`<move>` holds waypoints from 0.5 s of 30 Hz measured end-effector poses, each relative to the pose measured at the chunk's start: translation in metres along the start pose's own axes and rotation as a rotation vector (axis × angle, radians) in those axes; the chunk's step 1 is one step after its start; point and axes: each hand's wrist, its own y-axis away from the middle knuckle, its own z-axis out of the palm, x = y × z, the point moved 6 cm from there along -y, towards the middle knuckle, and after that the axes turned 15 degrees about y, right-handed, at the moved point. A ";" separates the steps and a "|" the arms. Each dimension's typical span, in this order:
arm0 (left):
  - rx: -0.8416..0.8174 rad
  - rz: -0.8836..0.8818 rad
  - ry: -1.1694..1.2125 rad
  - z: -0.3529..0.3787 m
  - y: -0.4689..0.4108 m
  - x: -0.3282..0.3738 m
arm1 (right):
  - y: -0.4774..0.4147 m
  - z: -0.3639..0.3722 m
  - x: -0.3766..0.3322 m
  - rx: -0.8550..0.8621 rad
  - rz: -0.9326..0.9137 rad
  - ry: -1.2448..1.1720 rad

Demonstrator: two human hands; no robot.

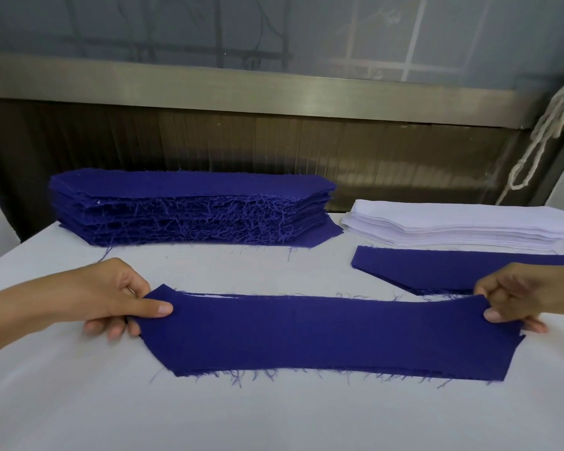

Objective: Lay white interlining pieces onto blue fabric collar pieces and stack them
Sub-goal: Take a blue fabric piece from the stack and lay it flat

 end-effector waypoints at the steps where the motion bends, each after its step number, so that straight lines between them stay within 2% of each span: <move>1: 0.001 0.000 -0.001 0.000 0.000 0.000 | 0.000 0.001 -0.001 -0.007 -0.005 0.002; 9: 0.032 0.022 -0.009 0.001 0.001 -0.001 | -0.003 0.010 -0.017 -0.066 -0.065 0.003; 15: 0.054 0.027 -0.015 0.002 0.001 0.000 | -0.011 0.024 -0.033 -0.034 -0.066 -0.008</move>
